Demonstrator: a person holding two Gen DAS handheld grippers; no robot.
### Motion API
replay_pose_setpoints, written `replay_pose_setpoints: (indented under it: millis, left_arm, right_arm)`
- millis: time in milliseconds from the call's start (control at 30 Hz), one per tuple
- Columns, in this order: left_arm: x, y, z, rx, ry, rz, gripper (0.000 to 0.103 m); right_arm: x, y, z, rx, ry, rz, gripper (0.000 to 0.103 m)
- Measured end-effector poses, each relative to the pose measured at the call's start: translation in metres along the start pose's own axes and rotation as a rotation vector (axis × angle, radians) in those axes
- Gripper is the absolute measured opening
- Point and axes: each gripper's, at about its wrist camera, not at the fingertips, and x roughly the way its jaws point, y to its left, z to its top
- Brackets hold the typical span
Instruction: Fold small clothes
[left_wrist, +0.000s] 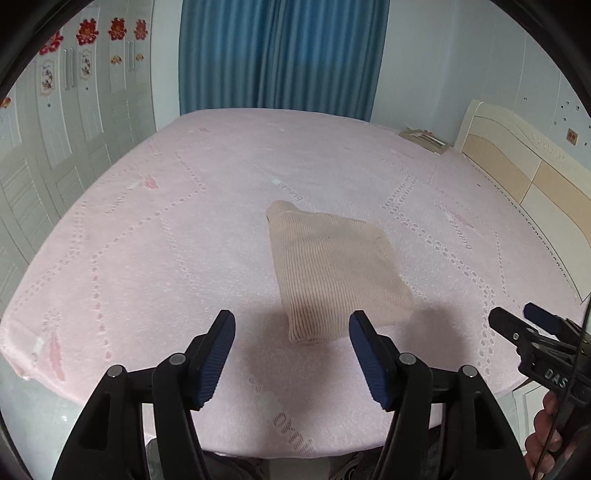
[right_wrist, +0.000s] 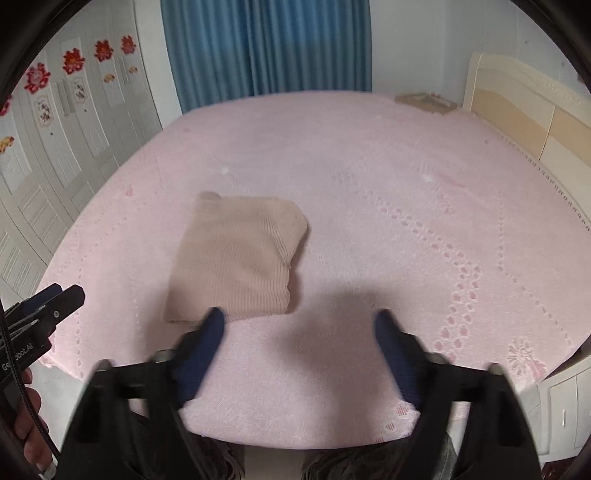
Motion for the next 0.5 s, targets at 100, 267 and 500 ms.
replay_pose_setpoints:
  millis: [100, 267, 500]
  left_arm:
    - [-0.015, -0.007, -0.002, 0.009, -0.008, 0.017, 0.066]
    - [-0.033, -0.020, -0.004, 0.049, -0.030, 0.041, 0.070]
    - [-0.037, -0.022, -0.004, 0.058, -0.029, 0.043, 0.070]
  right_arm:
    - [-0.017, 0.003, -0.004, -0.016, -0.010, -0.007, 0.093]
    - [-0.035, 0.002, -0.006, -0.018, -0.027, -0.008, 0.096]
    - [-0.044, -0.001, -0.008, -0.011, -0.025, 0.004, 0.096]
